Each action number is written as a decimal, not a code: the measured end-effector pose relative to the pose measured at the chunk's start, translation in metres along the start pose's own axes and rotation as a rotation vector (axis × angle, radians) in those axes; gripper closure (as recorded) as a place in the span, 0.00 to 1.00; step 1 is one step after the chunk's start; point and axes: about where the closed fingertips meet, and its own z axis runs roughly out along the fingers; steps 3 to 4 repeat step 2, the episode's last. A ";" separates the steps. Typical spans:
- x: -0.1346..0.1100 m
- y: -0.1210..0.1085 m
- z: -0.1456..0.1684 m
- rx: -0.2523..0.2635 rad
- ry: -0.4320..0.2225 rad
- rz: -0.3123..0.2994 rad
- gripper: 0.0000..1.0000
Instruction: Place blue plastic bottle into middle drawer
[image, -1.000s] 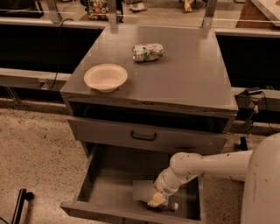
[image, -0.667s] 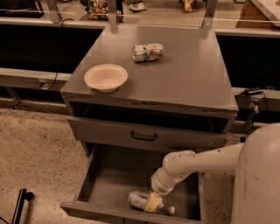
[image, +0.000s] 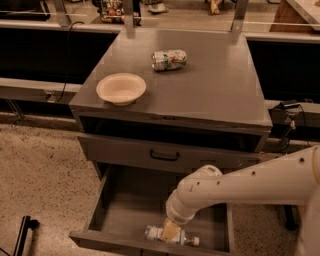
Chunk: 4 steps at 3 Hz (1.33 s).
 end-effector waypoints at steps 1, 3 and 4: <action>-0.023 0.020 -0.033 -0.027 -0.076 -0.008 0.09; -0.036 0.034 -0.066 -0.077 -0.185 0.018 0.00; -0.036 0.034 -0.066 -0.077 -0.185 0.018 0.00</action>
Offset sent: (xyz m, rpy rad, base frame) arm -0.0529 -0.0881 0.1325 0.3688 -0.0637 0.0511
